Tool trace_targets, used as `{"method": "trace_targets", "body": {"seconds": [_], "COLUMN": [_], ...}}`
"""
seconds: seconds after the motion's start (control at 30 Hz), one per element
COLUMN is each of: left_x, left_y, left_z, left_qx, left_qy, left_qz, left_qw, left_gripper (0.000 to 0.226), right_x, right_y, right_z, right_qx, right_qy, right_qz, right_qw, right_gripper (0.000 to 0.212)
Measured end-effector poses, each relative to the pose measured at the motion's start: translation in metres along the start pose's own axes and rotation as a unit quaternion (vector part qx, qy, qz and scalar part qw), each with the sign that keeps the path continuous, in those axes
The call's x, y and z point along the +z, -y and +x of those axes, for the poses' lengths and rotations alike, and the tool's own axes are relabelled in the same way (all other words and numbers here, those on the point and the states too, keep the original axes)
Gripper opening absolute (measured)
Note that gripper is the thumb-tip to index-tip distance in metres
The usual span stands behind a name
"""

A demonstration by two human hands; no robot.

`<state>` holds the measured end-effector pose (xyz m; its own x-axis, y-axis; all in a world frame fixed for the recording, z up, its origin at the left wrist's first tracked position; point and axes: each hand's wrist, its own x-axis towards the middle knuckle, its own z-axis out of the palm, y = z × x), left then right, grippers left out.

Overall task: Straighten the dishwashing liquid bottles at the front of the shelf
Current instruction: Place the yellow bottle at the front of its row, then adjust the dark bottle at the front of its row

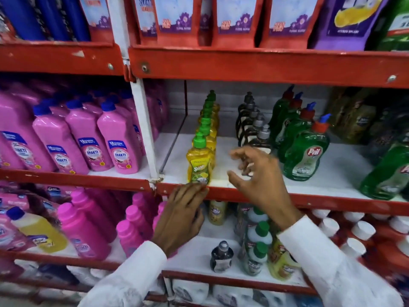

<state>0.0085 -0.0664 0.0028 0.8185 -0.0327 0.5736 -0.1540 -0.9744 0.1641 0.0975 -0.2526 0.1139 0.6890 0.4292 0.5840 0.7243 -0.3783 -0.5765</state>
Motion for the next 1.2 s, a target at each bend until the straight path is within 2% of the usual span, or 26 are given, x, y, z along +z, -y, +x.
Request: {"method": "trace_targets", "body": {"seconds": [0.1,0.2,0.3,0.4,0.5,0.6,0.7,0.83,1.03,1.2], "left_x": [0.012,0.021,0.020,0.015,0.011,0.006,0.003,0.003,0.007,0.006], "left_y": [-0.014,-0.019,-0.025,-0.031,-0.033,-0.035,-0.037,-0.035,-0.036,-0.041], "left_z": [0.011,0.020,0.024,0.026,0.027,0.030,0.032,0.035,0.038,0.037], "left_qx": [0.017,0.023,0.008,-0.012,-0.021,-0.030,-0.036,-0.048,-0.069,-0.084], "left_qy": [0.018,0.038,0.053,0.070,0.085,0.092,0.094,0.088,0.060,0.054], "left_qz": [-0.012,0.001,0.008,0.003,0.008,-0.001,-0.010,-0.025,-0.038,-0.045], "left_qw": [1.000,0.999,0.999,0.997,0.996,0.995,0.995,0.995,0.995,0.994], "left_gripper": [0.048,0.049,0.052,0.056,0.061,0.063,0.063,0.058,0.052,0.052], "right_x": [0.007,0.043,0.091,0.128,0.145,0.146,0.133,0.080,-0.038,-0.094], "right_y": [-0.032,-0.071,-0.096,-0.109,-0.119,-0.123,-0.116,-0.077,-0.011,0.011], "right_z": [-0.054,-0.102,-0.134,-0.144,-0.142,-0.136,-0.131,-0.114,-0.061,-0.014], "right_qx": [0.073,0.145,0.185,0.200,0.199,0.210,0.222,0.225,0.201,0.168], "right_qy": [0.036,0.153,0.241,0.269,0.291,0.291,0.269,0.192,0.050,-0.040], "right_qz": [0.018,-0.038,-0.064,-0.082,-0.133,-0.125,-0.099,-0.052,0.011,0.065], "right_qw": [0.997,0.977,0.951,0.939,0.926,0.925,0.932,0.954,0.978,0.983], "right_gripper": [0.029,0.023,0.035,0.045,0.033,0.026,0.025,0.019,0.036,0.043]}}
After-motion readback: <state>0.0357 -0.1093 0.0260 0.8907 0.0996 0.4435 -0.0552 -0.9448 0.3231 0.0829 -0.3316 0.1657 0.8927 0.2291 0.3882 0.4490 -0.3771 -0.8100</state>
